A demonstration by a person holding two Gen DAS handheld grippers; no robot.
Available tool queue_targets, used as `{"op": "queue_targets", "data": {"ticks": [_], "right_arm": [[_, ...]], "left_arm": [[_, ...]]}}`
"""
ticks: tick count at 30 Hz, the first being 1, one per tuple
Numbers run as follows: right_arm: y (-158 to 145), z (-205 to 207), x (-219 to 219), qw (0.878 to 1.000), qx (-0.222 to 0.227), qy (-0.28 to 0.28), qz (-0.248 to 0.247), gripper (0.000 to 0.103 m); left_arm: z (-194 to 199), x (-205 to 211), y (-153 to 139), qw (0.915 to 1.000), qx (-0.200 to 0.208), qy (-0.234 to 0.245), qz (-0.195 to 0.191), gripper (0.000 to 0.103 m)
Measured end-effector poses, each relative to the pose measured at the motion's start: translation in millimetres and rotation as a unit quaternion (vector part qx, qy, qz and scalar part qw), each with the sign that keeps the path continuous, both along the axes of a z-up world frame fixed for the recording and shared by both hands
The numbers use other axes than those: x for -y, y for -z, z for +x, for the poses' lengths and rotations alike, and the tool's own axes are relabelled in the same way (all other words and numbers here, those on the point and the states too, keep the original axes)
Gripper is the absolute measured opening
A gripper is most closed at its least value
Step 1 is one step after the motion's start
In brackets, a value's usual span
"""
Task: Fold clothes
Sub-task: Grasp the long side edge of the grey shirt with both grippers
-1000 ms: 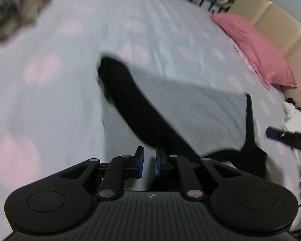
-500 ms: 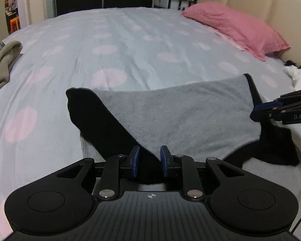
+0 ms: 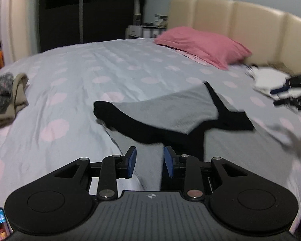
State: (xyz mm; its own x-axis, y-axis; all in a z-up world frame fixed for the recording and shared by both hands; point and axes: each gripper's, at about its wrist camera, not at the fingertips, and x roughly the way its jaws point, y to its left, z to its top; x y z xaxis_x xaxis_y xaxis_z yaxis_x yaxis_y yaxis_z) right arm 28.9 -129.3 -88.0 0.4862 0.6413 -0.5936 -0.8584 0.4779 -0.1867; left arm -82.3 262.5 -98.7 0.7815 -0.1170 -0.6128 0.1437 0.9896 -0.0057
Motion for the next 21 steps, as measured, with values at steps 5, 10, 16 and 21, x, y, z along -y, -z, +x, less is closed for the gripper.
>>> {"op": "queue_targets", "data": {"ticks": [5,10,16,21], "right_arm": [[7.2,-65.7,17.4,0.994,0.06,-0.072,-0.056,0.053],[38.8,-110.6,26.2,0.969,0.115,-0.156,-0.152,0.054],[60.9,-138.8,30.1,0.948,0.153,-0.194,-0.199,0.054],[75.8,-153.2,26.2,0.936,0.173,-0.212,-0.223,0.056]], "left_arm": [[-50.8,35.4,9.5,0.9894,0.016,0.111,0.092,0.032],[-93.2,61.8,38.2,0.959,0.028,0.201,0.197,0.032],[-119.2,75.5,46.1,0.9316,0.009,0.256,0.258,0.033],[-128.1,83.5,64.1,0.9003,-0.013,0.296,0.319,0.037]]}}
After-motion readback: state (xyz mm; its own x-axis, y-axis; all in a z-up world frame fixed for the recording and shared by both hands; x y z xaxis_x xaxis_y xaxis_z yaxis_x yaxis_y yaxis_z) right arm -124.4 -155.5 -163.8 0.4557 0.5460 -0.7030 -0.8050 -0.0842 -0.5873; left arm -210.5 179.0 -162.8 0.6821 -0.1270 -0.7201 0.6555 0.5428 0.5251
